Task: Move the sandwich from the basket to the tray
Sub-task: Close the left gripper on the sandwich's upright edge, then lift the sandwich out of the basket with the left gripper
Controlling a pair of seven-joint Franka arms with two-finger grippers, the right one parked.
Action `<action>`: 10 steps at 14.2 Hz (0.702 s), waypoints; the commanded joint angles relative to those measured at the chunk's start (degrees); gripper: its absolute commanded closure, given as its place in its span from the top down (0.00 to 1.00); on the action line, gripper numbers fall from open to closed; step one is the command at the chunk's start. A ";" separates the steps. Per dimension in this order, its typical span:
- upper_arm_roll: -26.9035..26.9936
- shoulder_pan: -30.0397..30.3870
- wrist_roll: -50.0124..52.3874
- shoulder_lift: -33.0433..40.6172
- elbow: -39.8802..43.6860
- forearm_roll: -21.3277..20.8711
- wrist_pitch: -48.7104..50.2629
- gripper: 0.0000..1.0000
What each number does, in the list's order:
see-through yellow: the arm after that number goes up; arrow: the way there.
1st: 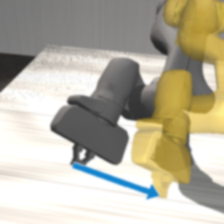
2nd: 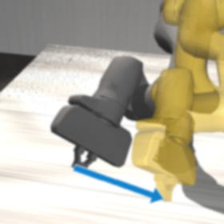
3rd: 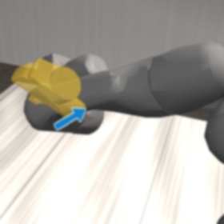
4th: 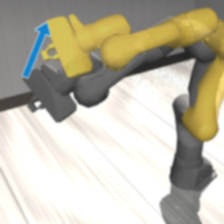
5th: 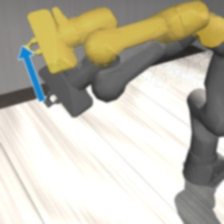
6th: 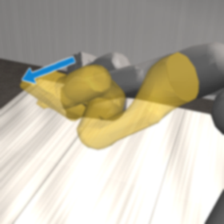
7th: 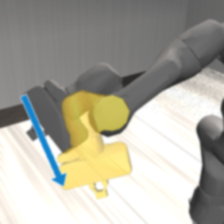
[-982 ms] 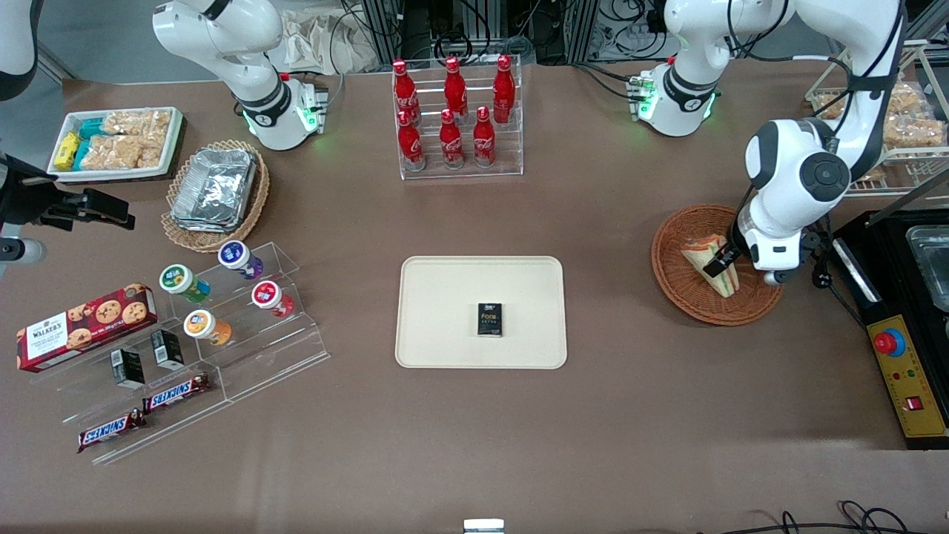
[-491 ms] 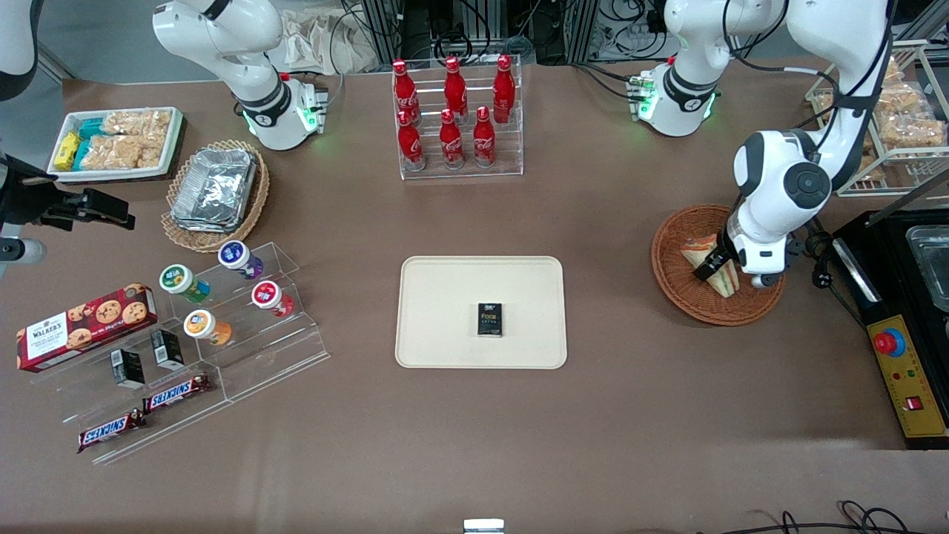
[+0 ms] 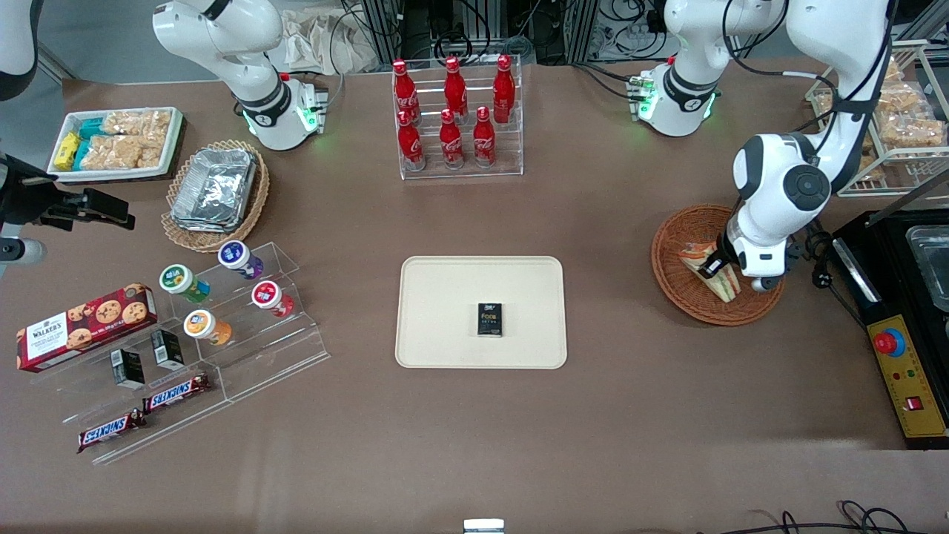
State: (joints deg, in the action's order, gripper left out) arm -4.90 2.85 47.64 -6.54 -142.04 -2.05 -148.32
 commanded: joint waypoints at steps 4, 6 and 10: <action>-0.64 0.66 -8.34 6.19 9.90 -1.03 15.55 0.00; -0.73 0.66 -10.54 5.40 19.47 -1.03 28.02 0.00; -0.99 0.31 -17.39 4.61 32.41 -1.03 40.80 0.00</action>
State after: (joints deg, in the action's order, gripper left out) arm -4.97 2.85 33.17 -0.55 -116.14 -2.42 -112.66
